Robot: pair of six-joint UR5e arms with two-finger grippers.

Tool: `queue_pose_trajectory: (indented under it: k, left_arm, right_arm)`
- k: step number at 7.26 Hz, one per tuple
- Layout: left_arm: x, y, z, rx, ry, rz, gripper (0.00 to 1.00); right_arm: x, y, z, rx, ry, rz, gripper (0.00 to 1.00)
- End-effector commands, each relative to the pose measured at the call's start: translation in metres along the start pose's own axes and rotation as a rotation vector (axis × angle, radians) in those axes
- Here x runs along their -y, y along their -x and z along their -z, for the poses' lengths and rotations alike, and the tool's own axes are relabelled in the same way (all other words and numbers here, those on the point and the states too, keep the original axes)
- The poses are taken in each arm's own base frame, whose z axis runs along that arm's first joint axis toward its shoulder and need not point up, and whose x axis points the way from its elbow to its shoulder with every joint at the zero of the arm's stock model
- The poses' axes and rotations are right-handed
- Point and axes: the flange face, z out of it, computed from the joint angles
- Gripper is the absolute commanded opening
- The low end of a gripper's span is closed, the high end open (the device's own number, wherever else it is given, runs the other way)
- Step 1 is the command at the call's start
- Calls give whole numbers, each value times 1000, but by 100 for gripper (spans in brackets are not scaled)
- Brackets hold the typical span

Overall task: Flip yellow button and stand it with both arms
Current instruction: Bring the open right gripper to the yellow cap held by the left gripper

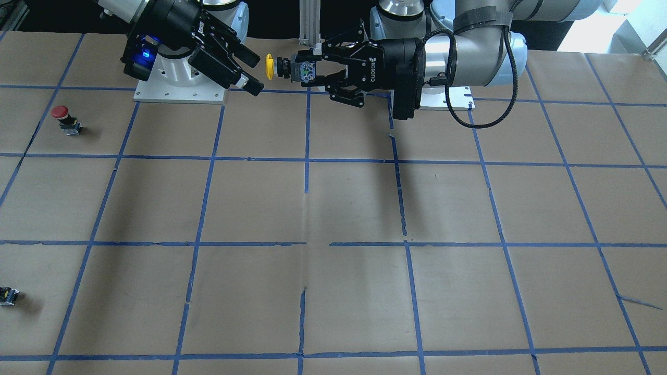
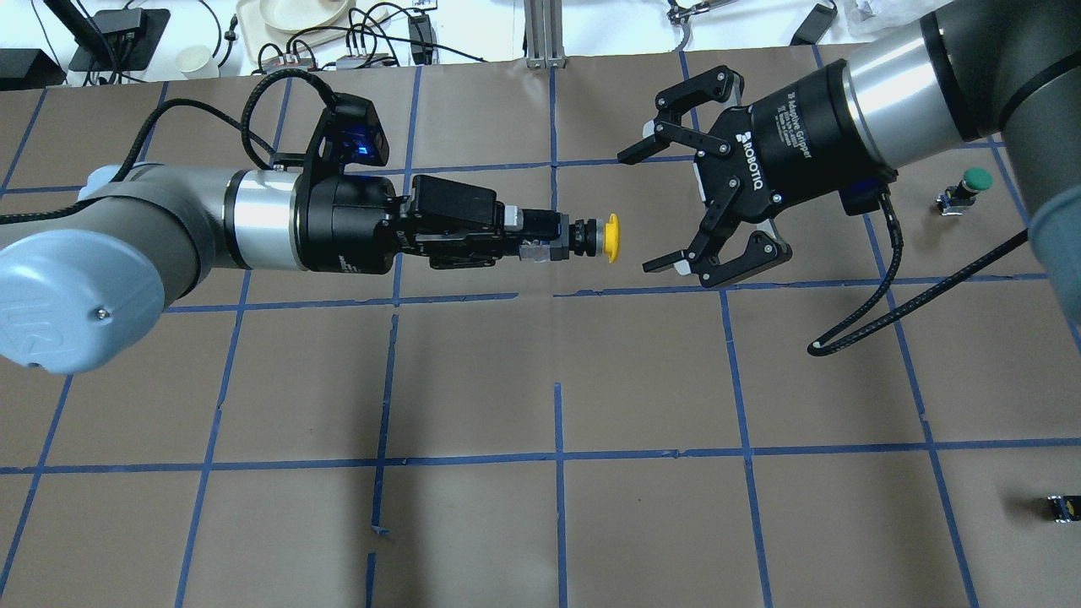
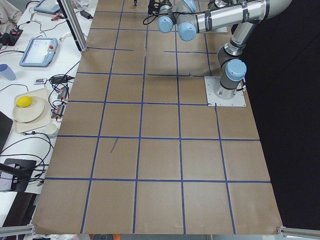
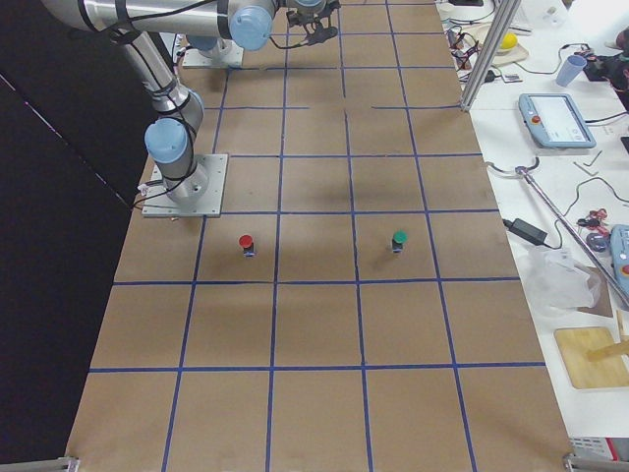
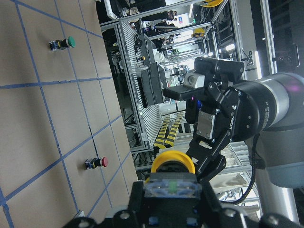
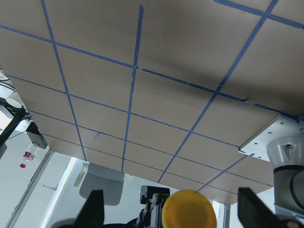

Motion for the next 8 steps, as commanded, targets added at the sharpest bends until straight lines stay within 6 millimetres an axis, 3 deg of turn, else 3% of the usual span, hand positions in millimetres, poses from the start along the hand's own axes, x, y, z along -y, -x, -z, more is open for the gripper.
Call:
queue_pose_trajectory:
  k: [1,4,5,7,8]
  left_arm:
    - [0,-2,0,-5,-6,-2,20]
    - [0,-2,0,-5,-6,-3,20]
    - [0,-2,0,-4,-5,-3,20]
    - [-1,-3,0,-4,-5,-5,20]
    - [-1,-4,0,-4,-5,-8,20]
  right_arm:
    - [-8,-2,-5,-6,20,-13,99]
    - [-15,-6,-4,-8,20,-28,98]
    - [-15,-6,-4,-10,19,-31,91]
    - [-15,-6,-4,-10,19,-29,69]
    - [-14,-6,-4,-8,20,-32,50]
